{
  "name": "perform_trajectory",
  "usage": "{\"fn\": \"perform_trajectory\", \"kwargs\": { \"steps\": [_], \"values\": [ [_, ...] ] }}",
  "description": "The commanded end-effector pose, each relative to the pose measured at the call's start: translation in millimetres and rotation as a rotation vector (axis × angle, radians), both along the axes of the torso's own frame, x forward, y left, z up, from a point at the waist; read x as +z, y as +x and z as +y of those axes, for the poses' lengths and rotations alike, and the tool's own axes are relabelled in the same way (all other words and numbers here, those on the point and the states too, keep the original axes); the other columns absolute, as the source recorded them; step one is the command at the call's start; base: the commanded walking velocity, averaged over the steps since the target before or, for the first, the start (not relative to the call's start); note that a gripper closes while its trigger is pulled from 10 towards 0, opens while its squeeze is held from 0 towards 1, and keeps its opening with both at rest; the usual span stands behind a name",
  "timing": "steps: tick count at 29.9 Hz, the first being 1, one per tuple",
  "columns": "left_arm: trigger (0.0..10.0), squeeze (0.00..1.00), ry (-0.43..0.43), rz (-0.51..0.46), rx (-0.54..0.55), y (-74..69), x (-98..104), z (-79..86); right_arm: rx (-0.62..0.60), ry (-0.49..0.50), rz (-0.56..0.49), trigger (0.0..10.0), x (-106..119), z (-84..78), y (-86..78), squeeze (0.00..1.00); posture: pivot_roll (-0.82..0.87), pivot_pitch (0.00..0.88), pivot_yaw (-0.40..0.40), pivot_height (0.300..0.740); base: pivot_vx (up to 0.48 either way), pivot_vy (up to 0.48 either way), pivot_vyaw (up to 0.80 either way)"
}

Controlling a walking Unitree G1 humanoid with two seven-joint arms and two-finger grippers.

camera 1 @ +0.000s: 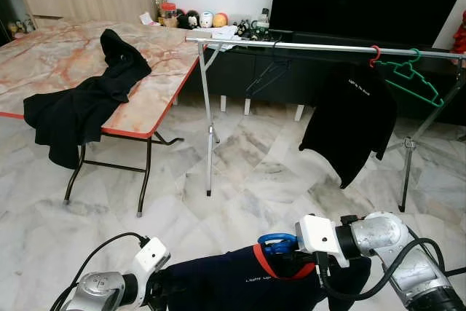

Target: Hang hanger

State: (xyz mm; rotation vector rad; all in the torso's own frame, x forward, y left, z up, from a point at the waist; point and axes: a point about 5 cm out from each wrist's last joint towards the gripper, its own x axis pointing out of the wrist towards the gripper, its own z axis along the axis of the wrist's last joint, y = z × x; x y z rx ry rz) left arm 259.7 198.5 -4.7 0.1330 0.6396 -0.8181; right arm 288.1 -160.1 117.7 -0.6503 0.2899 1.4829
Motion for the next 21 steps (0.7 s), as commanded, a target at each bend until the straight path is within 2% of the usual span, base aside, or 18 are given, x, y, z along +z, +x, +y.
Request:
{"fn": "perform_trajectory", "kwargs": {
  "steps": [1, 9, 14, 18, 20, 21],
  "values": [
    [0.0, 0.0, 0.006, -0.01, 0.002, 2.6, 3.1, 3.3, 0.004, 0.024, -0.025, 10.0, 5.4, 2.5, 2.6, 0.0, 0.04, 0.0, -0.028, 0.74, 0.0, 0.0, 0.0],
    [0.0, 0.0, 0.089, -0.017, -0.037, 1.2, 0.7, 5.0, -0.01, 0.025, -0.036, 10.0, 5.2, 2.6, 5.2, 0.0, 0.05, 0.0, -0.029, 0.74, 0.0, 0.0, 0.0],
    [0.0, 0.0, 0.081, -0.052, -0.019, 4.4, 3.6, 3.9, -0.013, 0.026, -0.03, 10.0, 4.1, 2.8, 5.5, 0.0, 0.05, 0.0, -0.032, 0.74, 0.0, 0.0, 0.0],
    [0.0, 0.0, 0.095, -0.073, 0.001, 5.3, 4.4, 6.2, -0.054, 0.008, -0.064, 10.0, 3.2, -0.9, 9.7, 0.0, 0.05, 0.0, -0.03, 0.74, 0.0, 0.0, 0.0],
    [0.0, 0.0, 0.099, -0.078, 0.014, 5.6, 4.5, 7.6, -0.132, -0.02, -0.122, 10.0, 2.4, -6.4, 18.4, 0.0, 0.05, 0.0, -0.03, 0.74, 0.0, 0.0, 0.0],
    [0.0, 0.0, 0.115, -0.091, 0.055, 7.2, 5.0, 11.6, -0.29, -0.06, -0.19, 10.0, 2.4, -17.4, 33.4, 0.0, 0.05, 0.0, -0.029, 0.74, 0.0, 0.0, 0.0]
  ]
}}
